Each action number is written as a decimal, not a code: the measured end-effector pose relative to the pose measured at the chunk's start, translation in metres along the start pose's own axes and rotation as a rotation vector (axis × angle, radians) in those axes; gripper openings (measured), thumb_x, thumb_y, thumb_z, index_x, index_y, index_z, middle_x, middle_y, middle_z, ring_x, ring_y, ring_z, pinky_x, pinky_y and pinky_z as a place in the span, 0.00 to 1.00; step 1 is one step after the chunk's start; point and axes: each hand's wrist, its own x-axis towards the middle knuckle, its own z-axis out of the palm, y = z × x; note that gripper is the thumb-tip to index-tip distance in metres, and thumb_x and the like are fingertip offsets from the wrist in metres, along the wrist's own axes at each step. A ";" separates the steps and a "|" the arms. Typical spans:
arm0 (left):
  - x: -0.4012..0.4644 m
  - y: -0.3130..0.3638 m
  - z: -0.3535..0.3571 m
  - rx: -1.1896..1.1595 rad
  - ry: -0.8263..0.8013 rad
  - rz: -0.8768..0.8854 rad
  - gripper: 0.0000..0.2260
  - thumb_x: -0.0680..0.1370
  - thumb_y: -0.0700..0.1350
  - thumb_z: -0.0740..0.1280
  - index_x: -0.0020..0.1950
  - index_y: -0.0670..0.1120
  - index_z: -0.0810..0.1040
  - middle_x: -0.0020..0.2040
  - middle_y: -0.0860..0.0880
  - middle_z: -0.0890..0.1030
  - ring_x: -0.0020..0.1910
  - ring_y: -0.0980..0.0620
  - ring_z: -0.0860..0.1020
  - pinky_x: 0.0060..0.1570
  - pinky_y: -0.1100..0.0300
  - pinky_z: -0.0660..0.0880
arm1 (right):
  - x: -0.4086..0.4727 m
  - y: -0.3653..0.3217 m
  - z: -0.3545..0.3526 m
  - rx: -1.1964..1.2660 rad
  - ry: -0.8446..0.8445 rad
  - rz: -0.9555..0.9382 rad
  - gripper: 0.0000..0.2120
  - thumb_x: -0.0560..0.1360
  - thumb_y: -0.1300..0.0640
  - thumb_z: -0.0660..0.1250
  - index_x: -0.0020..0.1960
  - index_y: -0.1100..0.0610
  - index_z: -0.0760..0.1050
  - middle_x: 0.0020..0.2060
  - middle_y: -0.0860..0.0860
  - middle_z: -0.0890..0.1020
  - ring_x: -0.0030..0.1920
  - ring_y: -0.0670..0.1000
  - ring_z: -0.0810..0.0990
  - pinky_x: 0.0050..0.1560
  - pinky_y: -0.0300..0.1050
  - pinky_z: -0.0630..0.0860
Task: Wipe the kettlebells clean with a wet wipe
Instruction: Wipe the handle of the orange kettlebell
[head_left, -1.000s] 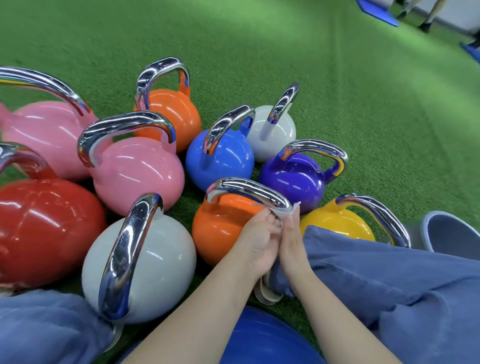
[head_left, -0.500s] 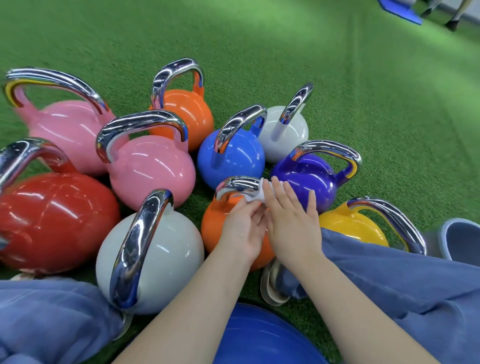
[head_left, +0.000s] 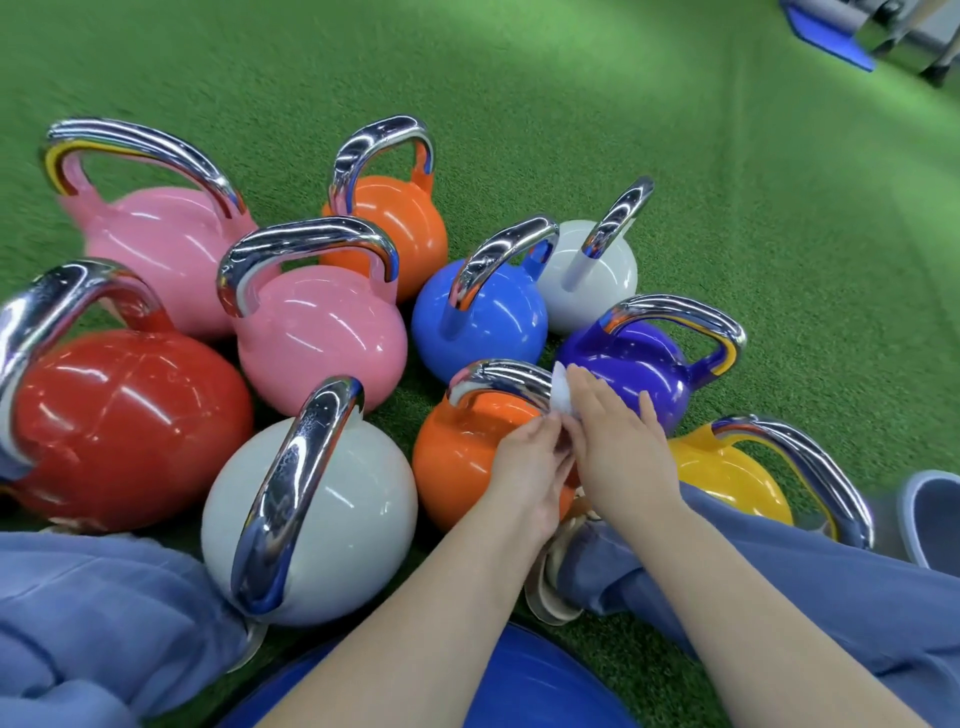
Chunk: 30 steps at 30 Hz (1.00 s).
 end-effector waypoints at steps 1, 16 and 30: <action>0.001 0.004 -0.002 -0.029 0.031 0.012 0.12 0.82 0.40 0.54 0.45 0.44 0.76 0.38 0.49 0.81 0.36 0.58 0.79 0.36 0.69 0.76 | 0.006 -0.007 -0.003 -0.036 0.001 -0.034 0.25 0.82 0.53 0.48 0.76 0.50 0.45 0.75 0.45 0.55 0.75 0.45 0.54 0.73 0.52 0.45; 0.012 0.039 -0.045 0.469 0.695 0.683 0.05 0.76 0.35 0.62 0.51 0.40 0.71 0.48 0.45 0.73 0.46 0.49 0.72 0.48 0.61 0.71 | 0.045 -0.068 -0.030 -0.066 -0.070 -0.189 0.17 0.77 0.49 0.58 0.65 0.50 0.68 0.60 0.48 0.77 0.62 0.52 0.74 0.72 0.56 0.41; 0.045 0.046 -0.031 1.930 0.075 1.400 0.13 0.63 0.47 0.64 0.44 0.47 0.80 0.39 0.48 0.78 0.38 0.44 0.77 0.42 0.56 0.61 | -0.034 -0.012 0.044 0.593 -0.087 0.067 0.20 0.73 0.67 0.55 0.60 0.55 0.76 0.59 0.51 0.79 0.59 0.51 0.75 0.56 0.35 0.65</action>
